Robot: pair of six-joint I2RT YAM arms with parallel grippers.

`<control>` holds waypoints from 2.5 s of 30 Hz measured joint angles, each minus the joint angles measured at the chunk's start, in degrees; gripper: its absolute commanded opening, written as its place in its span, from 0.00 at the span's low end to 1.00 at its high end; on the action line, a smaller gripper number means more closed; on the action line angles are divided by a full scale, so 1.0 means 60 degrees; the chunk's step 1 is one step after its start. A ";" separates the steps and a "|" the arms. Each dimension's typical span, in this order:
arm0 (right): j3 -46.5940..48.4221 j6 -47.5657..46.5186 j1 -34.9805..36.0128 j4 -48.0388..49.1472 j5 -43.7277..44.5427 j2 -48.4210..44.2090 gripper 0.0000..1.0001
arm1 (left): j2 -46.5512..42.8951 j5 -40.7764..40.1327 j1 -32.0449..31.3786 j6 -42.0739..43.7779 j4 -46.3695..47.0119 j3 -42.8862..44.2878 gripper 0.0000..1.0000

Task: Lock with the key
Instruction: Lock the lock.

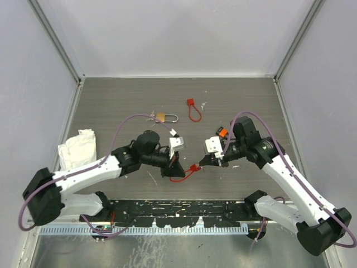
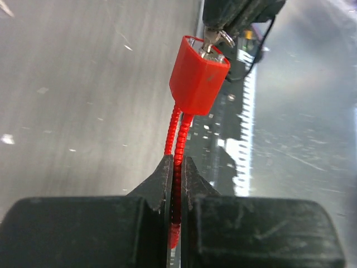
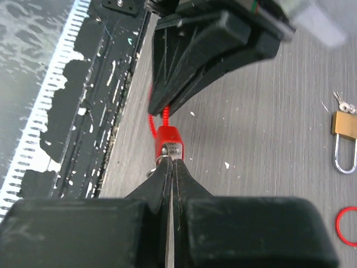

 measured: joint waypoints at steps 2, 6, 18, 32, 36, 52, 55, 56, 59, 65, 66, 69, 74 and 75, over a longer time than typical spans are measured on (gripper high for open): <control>-0.0080 -0.0073 0.0040 0.0007 0.0262 -0.0051 0.01 | 0.0882 0.0882 0.0109 -0.0696 -0.0237 0.0459 0.00; -0.0080 -0.0135 0.0040 -0.0018 0.0659 0.0164 0.01 | 0.1953 0.2375 0.0765 -0.2171 -0.0095 0.0707 0.00; 0.0200 0.2626 -0.1617 0.0178 -0.0630 0.1807 0.01 | 0.0138 0.0171 -0.0033 -0.0433 0.0226 0.0153 0.00; 0.0255 0.0339 -0.2255 -0.1144 -0.1741 0.1348 0.01 | -0.0138 -0.0951 0.0743 0.1435 -0.0444 -0.0532 0.00; 0.0251 -0.1282 -0.2248 -0.1559 -0.1588 0.0255 0.25 | 0.0106 0.0714 0.1577 0.0404 -0.0237 -0.0597 0.00; -0.0936 -0.2069 -0.1180 -0.0750 -0.1231 0.1151 1.00 | -0.0397 -0.2707 -0.1410 0.3264 -0.3818 0.1749 0.00; -0.1453 -0.1253 -0.0729 0.0182 -0.1031 0.0954 0.98 | -0.0146 -0.3144 -0.1683 0.3377 -0.4142 0.2076 0.00; -0.1749 -0.0965 -0.0590 0.0561 -0.0925 0.0816 0.96 | -0.0120 -0.3249 -0.1705 0.3388 -0.4189 0.2124 0.00; -0.2288 -0.0539 -0.0317 0.1038 -0.0699 0.0637 0.88 | -0.0117 -0.3468 -0.1705 0.3399 -0.4269 0.2200 0.00; -0.2517 0.0186 -0.0015 0.1825 -0.0255 0.0634 0.82 | -0.0138 -0.3515 -0.1719 0.3381 -0.4255 0.2255 0.00; -0.2517 0.0346 0.0033 0.1993 -0.0226 0.0634 0.81 | -0.0138 -0.3512 -0.1723 0.3370 -0.4255 0.2255 0.00; -0.2517 0.0892 0.0226 0.2634 0.0000 0.0634 0.74 | -0.0138 -0.3483 -0.1745 0.3355 -0.4248 0.2255 0.00; -0.2514 0.1319 0.0605 0.3147 0.0306 0.0732 0.57 | -0.0160 -0.3446 -0.1763 0.3333 -0.4237 0.2255 0.00; -0.2514 0.1337 0.0670 0.3155 0.0357 0.0812 0.54 | -0.0178 -0.3446 -0.1763 0.3322 -0.4233 0.2255 0.00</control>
